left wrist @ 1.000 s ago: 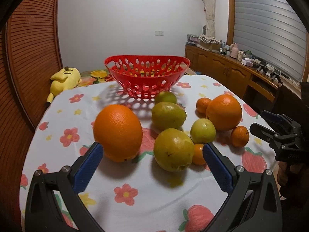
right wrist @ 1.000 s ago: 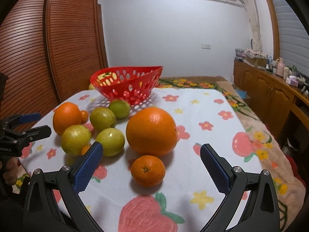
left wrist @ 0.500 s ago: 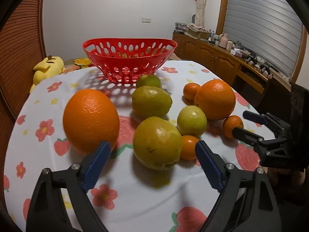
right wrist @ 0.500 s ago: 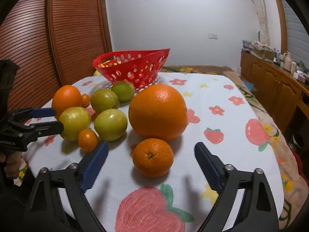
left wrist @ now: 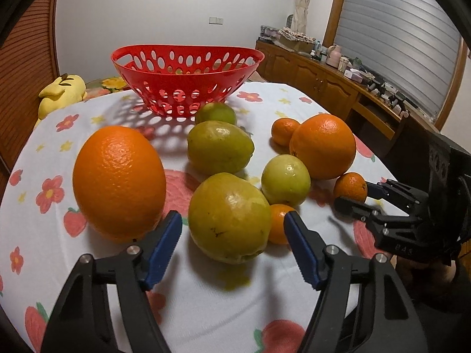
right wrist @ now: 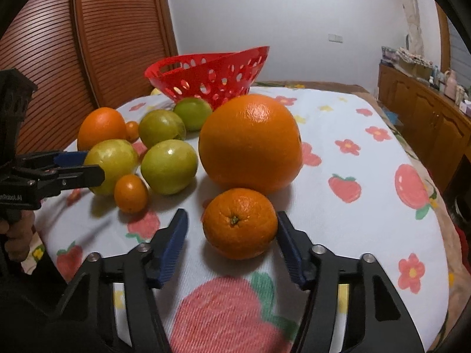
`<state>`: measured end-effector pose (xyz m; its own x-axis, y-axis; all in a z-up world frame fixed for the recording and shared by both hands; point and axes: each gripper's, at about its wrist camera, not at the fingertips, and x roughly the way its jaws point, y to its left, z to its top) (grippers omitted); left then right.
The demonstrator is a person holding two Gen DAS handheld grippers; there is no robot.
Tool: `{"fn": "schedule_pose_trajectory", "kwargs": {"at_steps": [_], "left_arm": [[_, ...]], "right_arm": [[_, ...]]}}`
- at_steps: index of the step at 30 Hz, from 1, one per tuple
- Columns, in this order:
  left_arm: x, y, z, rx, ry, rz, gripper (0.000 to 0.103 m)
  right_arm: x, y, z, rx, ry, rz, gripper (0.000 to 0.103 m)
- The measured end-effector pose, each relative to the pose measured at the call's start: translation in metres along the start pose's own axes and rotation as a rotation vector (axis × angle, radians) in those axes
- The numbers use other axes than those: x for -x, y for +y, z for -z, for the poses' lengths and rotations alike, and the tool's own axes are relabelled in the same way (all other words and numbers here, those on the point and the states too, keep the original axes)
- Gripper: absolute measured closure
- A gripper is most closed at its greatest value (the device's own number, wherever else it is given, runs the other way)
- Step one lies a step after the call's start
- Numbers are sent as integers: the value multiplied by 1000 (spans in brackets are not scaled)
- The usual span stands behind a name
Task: Organize fruits
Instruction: 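Grasp the small tangerine with the right tool while the left tool grasps the yellow-green citrus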
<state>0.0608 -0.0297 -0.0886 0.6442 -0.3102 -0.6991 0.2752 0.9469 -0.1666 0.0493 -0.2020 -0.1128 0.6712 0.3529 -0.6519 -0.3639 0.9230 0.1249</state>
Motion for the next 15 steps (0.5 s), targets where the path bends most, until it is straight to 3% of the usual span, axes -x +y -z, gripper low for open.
{"fn": "schedule_pose_trajectory", "kwargs": {"at_steps": [1, 15], "left_arm": [[-1, 1, -1, 2, 3, 3, 31], [-16, 9, -2, 45, 47, 15, 30]], "right_arm": [[1, 0, 1, 0, -4, 6, 54], [5, -2, 1, -2, -16, -12, 55]]}}
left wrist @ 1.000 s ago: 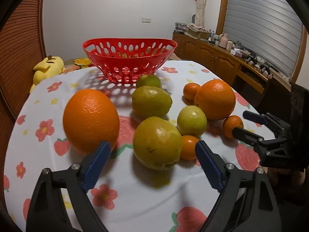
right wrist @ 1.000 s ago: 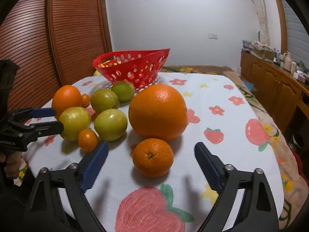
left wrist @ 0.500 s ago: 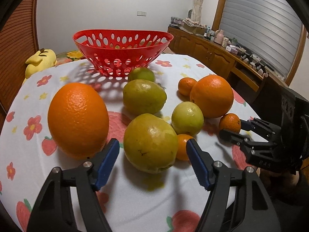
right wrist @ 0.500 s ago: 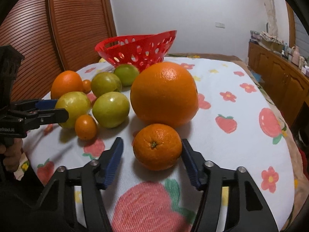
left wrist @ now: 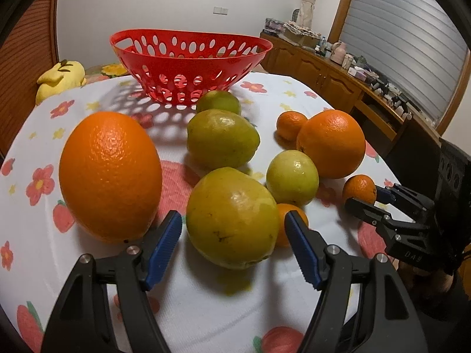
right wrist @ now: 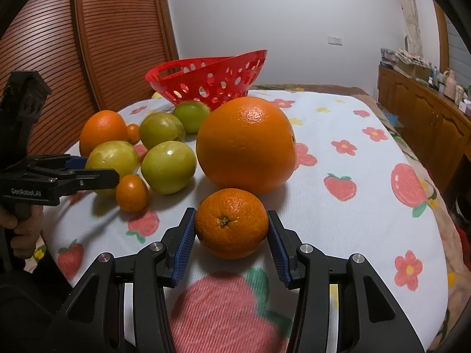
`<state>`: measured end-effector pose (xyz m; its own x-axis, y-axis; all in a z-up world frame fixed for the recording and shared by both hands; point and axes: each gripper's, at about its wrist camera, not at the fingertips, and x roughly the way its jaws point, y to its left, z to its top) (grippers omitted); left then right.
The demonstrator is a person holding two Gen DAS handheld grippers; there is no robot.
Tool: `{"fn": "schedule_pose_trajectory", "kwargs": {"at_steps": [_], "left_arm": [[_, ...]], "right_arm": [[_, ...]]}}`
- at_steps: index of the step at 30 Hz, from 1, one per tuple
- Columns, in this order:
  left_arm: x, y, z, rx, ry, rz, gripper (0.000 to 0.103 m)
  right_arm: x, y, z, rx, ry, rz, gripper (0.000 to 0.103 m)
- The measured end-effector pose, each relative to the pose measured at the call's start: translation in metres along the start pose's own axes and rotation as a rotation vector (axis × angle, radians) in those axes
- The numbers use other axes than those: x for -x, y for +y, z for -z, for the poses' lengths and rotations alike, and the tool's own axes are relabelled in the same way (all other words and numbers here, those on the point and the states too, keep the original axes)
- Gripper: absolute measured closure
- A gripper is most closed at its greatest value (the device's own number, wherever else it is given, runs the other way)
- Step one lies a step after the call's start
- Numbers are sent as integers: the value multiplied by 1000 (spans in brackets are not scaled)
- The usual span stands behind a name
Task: Organize fruits
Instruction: 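Grasp the small tangerine with the right tool while the left tool grasps the yellow-green citrus, then lift both held fruits and carry them over the red basket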
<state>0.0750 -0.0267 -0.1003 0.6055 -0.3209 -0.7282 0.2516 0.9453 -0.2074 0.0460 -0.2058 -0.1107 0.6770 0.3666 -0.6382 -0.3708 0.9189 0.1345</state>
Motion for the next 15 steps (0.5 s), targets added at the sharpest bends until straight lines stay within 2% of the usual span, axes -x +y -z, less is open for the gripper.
{"fn": "schedule_pose_trajectory", "kwargs": {"at_steps": [4, 7, 15], "left_arm": [[-2, 2, 0, 11, 0, 12, 31], [0, 1, 1, 7, -9, 7, 41], [10, -1, -1, 8, -42, 10, 41]], "right_arm": [[0, 0, 0, 3, 1, 2, 55], [-1, 0, 1, 11, 4, 5, 55], [-1, 2, -1, 21, 4, 5, 55]]}}
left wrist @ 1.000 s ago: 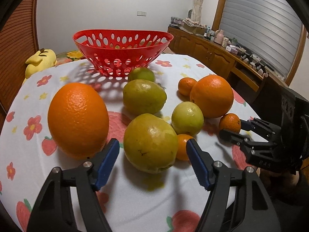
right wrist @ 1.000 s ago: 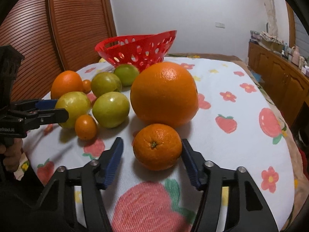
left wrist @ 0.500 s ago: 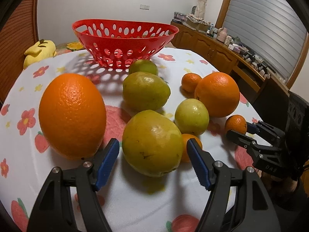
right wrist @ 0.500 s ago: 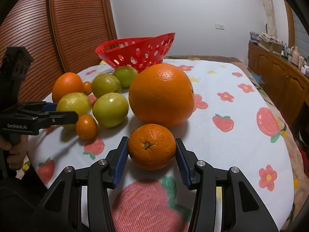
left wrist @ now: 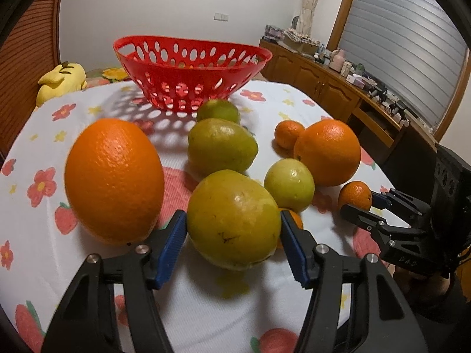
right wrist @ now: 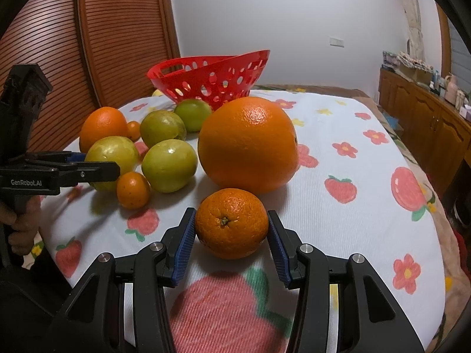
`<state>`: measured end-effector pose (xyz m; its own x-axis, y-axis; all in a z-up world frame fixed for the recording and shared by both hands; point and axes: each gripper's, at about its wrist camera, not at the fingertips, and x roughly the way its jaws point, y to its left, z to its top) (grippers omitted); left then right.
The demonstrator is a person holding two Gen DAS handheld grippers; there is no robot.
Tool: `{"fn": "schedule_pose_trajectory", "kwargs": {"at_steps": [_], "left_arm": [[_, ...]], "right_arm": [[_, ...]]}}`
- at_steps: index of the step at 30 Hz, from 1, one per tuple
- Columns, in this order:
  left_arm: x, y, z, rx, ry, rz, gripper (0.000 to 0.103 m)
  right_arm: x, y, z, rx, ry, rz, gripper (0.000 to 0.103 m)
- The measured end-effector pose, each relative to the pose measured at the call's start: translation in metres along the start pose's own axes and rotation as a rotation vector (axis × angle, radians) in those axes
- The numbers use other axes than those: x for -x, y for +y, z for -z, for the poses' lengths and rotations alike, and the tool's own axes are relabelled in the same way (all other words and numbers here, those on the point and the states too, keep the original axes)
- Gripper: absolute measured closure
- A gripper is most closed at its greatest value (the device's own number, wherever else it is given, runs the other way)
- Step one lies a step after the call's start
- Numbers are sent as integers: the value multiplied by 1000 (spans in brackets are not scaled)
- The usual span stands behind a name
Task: Organize fruits
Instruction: 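Lift both held fruits and carry them over the red basket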
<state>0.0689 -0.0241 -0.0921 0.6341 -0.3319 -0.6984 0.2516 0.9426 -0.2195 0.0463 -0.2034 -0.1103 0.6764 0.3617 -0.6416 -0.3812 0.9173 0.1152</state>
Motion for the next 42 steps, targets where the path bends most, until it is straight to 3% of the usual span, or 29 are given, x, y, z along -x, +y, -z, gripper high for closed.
{"fn": "schedule_pose_trajectory", "kwargs": {"at_steps": [19, 42], "left_arm": [[51, 0, -29, -11, -134, 16, 41], [57, 14, -75, -34, -212, -35, 41]], "right_arm": [[26, 1, -41, 56, -81, -34, 55], [25, 18, -110, 151, -127, -89, 55]]}}
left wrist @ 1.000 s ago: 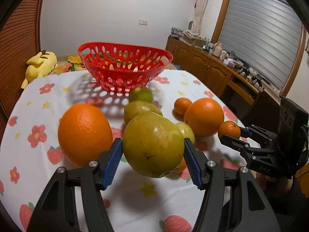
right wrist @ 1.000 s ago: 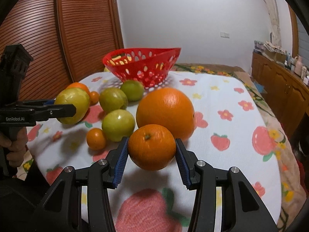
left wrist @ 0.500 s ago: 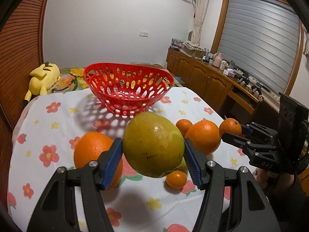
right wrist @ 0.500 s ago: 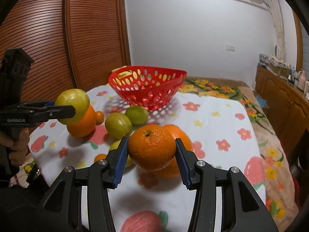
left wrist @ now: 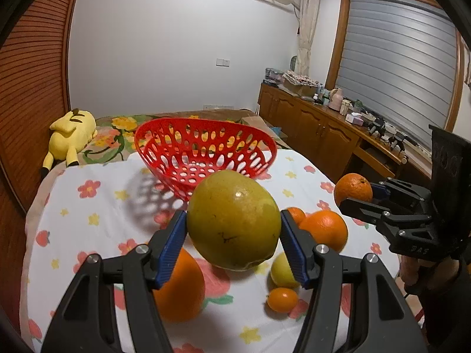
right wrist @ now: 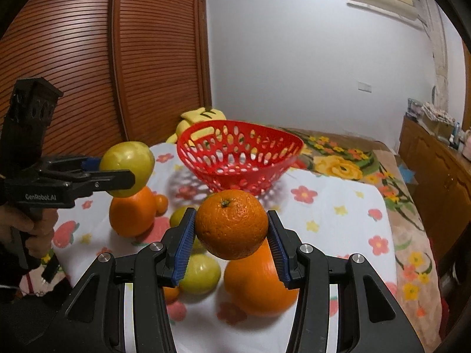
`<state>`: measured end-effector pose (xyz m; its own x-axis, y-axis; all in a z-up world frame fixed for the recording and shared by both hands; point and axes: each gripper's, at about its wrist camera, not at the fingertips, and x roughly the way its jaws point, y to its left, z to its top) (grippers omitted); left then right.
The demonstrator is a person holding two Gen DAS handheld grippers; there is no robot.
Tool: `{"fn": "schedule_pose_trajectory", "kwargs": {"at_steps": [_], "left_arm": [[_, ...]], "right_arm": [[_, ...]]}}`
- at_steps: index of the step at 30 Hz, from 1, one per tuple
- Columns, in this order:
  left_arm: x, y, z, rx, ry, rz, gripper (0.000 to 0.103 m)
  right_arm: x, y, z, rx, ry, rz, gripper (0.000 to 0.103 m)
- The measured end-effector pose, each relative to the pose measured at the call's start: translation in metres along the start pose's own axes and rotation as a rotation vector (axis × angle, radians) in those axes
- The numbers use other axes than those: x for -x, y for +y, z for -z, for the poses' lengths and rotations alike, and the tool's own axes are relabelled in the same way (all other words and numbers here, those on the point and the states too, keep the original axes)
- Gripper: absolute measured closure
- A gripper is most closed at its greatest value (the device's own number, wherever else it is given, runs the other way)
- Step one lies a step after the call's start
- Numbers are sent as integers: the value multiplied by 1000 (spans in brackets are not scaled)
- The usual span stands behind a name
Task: Organize fruits
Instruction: 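Lift both held fruits and carry them over the red basket, then lower both fruits into the red basket and open both tools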
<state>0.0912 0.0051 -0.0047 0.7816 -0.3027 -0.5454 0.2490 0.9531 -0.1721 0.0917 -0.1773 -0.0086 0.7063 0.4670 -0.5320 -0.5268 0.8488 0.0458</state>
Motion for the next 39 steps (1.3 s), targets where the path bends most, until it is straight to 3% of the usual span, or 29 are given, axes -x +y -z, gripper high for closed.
{"fn": "schedule_pose_trajectory", "kwargs": {"at_steps": [7, 21, 31, 39], "left_arm": [[-19, 11, -19, -14, -1, -21, 41], [-79, 30, -52, -46, 106, -50, 41], [-104, 40, -68, -49, 176, -33, 41], [-119, 41, -72, -75, 224, -40, 41]], "right_arm": [[-13, -1, -24, 44, 15, -14, 55], [-83, -34, -63, 68, 102, -59, 55], [-131, -45, -70, 103, 200, -68, 55], [-146, -50, -71, 96, 235, -104, 55]]}}
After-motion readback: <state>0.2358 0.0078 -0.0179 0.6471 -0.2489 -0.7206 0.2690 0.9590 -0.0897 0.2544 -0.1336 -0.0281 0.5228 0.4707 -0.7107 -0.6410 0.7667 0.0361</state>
